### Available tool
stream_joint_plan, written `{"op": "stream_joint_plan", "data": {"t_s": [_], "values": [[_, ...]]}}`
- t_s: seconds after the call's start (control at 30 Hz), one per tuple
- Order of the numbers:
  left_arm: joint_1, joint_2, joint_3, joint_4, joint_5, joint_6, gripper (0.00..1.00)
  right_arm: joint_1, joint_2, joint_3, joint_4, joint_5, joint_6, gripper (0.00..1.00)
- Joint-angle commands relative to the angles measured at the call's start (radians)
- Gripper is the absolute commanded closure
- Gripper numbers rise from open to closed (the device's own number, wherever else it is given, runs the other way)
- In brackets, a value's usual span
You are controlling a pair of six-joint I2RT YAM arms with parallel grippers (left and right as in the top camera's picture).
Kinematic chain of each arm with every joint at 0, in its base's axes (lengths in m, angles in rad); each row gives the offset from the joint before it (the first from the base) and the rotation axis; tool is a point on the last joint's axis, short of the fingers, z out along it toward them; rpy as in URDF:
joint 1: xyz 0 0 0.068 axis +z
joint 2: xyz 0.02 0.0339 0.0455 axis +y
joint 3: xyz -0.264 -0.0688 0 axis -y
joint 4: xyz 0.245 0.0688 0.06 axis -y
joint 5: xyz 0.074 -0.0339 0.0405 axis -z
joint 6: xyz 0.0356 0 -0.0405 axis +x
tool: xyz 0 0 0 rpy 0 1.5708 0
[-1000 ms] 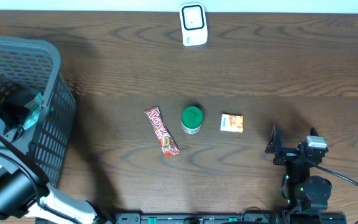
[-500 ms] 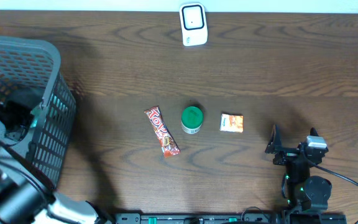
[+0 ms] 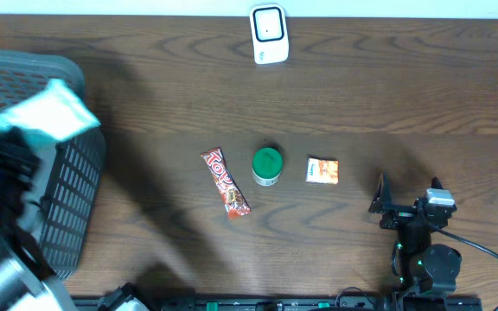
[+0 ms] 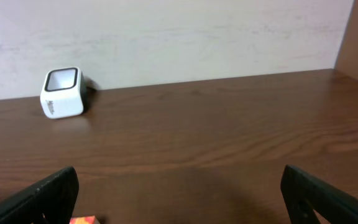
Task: Scan the item barcode
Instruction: 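Carry the tissue pack out and release it beside the Top bar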
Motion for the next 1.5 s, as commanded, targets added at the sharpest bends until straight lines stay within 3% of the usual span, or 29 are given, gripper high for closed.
{"op": "stream_joint_plan", "data": {"t_s": [0.0,0.17,0.4,0.5,0.7,0.9,1.3,1.47], "values": [[-0.106,-0.088,0.006,-0.055,0.188,0.027,0.93,0.003,-0.005,-0.001,-0.004,-0.002,0.009,0.01],[-0.334,-0.146,0.006,-0.163,0.098,0.097,0.93,0.003,-0.005,-0.001,-0.004,-0.002,0.009,0.01],[-0.603,-0.078,0.000,-0.264,-0.526,0.092,0.93,0.003,-0.005,-0.001,-0.004,-0.002,0.009,0.01],[-0.715,0.001,0.000,-0.286,-0.721,0.092,0.92,0.003,-0.005,-0.001,-0.004,-0.002,0.009,0.01],[-0.930,0.221,0.000,-0.274,-0.926,0.087,0.93,0.003,-0.005,-0.001,-0.004,-0.002,0.009,0.01],[-1.083,0.477,0.000,-0.271,-1.321,-0.065,0.93,0.003,-0.005,-0.001,-0.004,-0.002,0.009,0.01],[-1.277,0.928,0.000,-0.299,-1.613,-0.248,0.92,0.003,-0.005,-0.001,-0.004,-0.002,0.009,0.01],[-1.324,1.074,0.000,-0.277,-1.634,-0.259,0.93,0.003,-0.005,-0.001,-0.004,-0.002,0.009,0.01]]}}
